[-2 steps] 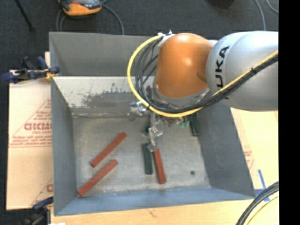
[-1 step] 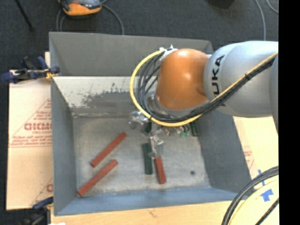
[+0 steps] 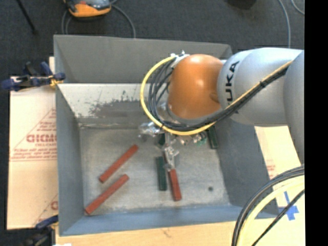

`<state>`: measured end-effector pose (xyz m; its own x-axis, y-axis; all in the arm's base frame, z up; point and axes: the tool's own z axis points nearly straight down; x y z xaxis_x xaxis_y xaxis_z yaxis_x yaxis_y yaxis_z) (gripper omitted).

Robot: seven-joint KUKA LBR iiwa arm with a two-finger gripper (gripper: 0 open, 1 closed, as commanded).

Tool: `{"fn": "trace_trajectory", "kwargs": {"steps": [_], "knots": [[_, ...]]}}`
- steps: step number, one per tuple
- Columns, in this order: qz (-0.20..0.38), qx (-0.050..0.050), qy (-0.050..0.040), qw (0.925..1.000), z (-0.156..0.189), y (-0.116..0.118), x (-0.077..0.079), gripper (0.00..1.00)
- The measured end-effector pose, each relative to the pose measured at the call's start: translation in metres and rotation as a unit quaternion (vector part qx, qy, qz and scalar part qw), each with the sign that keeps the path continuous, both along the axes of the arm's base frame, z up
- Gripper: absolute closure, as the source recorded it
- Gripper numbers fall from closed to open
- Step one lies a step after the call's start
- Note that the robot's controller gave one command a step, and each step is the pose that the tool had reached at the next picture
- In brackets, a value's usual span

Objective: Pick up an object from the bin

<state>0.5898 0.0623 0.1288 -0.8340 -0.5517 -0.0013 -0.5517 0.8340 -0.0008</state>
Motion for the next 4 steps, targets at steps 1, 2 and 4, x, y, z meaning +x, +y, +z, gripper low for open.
{"fn": "trace_trajectory", "kwargs": {"steps": [1,2,4], "knots": [[0.042,0.001,-0.0062,0.9991,-0.018,-0.008,0.016,0.0],[0.131,0.0,0.0011,0.9914,-0.037,-0.033,-0.017,0.0],[0.343,0.0,-0.0018,0.9395,-0.056,-0.013,0.0,1.0]]}}
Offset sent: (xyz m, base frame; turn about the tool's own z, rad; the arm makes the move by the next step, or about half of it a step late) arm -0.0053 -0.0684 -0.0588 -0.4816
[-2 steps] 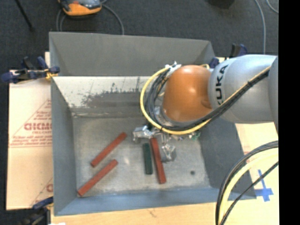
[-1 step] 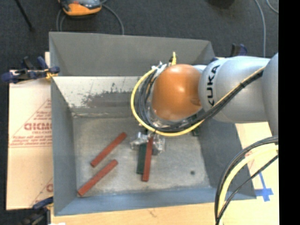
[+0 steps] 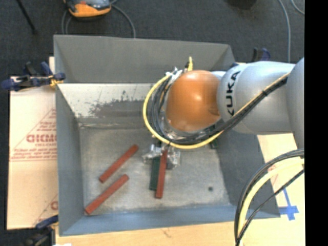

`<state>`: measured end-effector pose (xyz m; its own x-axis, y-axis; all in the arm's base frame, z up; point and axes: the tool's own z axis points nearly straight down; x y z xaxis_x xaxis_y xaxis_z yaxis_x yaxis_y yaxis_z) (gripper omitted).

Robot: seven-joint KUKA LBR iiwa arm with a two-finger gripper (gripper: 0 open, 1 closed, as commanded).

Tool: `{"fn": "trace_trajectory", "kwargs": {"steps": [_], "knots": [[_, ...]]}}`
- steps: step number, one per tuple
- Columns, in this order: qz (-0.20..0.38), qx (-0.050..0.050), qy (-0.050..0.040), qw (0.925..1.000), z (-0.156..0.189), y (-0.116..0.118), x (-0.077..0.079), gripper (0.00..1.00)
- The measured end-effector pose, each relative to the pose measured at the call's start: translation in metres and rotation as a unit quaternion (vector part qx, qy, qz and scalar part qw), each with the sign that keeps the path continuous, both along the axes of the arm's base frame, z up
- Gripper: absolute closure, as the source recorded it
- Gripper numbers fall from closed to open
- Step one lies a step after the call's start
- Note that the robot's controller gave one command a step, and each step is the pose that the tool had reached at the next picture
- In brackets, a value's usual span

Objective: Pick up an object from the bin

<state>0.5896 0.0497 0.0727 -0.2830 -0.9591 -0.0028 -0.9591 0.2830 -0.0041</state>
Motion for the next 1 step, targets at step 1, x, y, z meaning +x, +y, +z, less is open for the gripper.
{"fn": "trace_trajectory", "kwargs": {"steps": [1], "knots": [[0.001,0.001,-0.0006,1.0,0.1501,0.0259,0.0227,1.0]]}}
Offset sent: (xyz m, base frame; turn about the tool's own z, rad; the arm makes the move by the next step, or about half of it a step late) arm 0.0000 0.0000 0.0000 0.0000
